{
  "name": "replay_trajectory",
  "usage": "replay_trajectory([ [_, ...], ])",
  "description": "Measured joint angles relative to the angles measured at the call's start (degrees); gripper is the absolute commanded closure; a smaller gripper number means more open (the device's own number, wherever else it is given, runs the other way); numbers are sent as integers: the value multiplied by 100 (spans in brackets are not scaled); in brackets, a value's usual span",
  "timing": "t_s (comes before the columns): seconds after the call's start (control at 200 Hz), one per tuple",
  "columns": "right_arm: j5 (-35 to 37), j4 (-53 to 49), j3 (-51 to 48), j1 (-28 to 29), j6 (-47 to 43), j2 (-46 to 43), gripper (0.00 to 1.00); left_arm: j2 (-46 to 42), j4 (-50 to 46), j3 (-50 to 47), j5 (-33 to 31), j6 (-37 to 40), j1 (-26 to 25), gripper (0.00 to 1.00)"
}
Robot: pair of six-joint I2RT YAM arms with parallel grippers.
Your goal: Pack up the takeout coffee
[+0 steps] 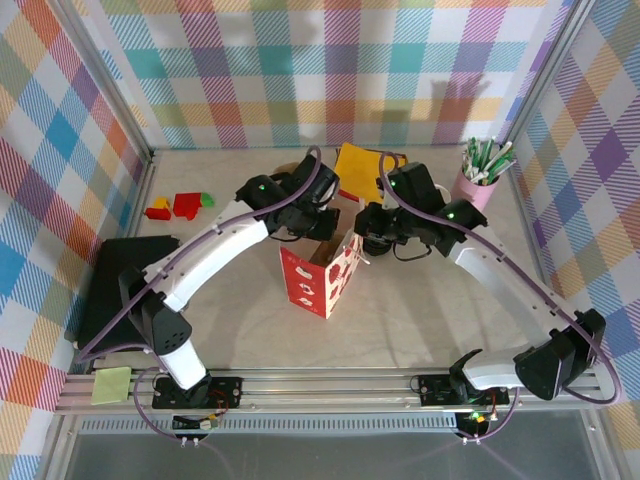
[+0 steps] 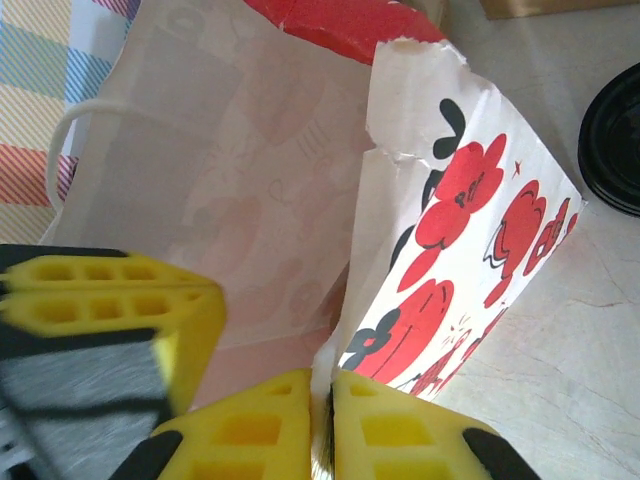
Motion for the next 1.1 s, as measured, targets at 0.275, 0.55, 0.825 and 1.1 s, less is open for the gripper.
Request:
replay_trajectory([
  [0.275, -354, -20, 345, 0, -216, 323, 84, -881, -262, 496, -348, 42, 197, 60],
  [0.55, -1023, -66, 883, 0, -730, 866, 83, -1311, -431, 240, -295, 232, 1106, 49],
  [0.825, -1478, -136, 1316, 0, -1029, 1281, 82, -1191, -393, -483, 57, 308, 1572, 48],
  [1.1, -1661, -221, 1451, 0, -1069, 1440, 76, -649, -240, -638, 83, 306, 1582, 55],
])
